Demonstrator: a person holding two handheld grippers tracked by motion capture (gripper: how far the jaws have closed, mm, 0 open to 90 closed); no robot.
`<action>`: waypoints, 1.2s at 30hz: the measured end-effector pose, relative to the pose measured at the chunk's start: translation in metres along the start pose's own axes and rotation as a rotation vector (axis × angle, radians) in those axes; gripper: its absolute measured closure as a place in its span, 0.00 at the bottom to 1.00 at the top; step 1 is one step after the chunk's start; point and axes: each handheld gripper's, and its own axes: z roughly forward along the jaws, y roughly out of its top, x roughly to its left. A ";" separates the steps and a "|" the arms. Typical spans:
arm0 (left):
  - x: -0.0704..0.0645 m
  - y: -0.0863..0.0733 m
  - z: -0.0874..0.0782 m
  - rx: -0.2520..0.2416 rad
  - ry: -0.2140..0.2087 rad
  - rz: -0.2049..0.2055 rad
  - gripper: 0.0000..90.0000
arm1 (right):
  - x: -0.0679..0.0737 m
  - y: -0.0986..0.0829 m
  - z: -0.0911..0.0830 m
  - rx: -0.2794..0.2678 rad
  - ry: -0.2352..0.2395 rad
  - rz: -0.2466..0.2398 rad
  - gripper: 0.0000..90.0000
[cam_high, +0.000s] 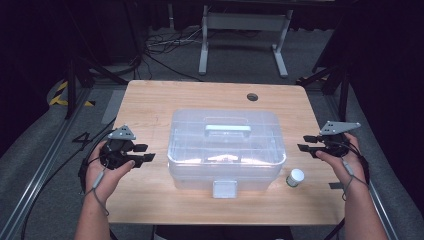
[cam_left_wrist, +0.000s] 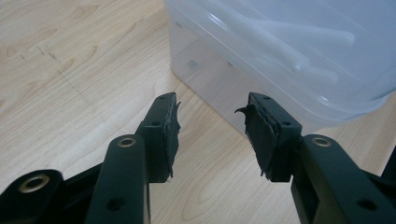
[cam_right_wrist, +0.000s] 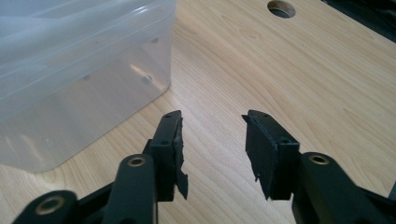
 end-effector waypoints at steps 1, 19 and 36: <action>0.001 -0.001 0.000 0.000 0.001 -0.011 0.61 | 0.000 0.000 0.000 0.000 0.000 0.000 0.66; 0.006 -0.005 0.004 0.016 0.024 -0.034 0.60 | 0.002 -0.003 0.002 0.041 -0.007 0.069 0.83; -0.010 0.028 -0.020 -0.016 -0.025 -0.027 0.62 | 0.003 -0.006 0.000 0.066 0.063 0.152 0.93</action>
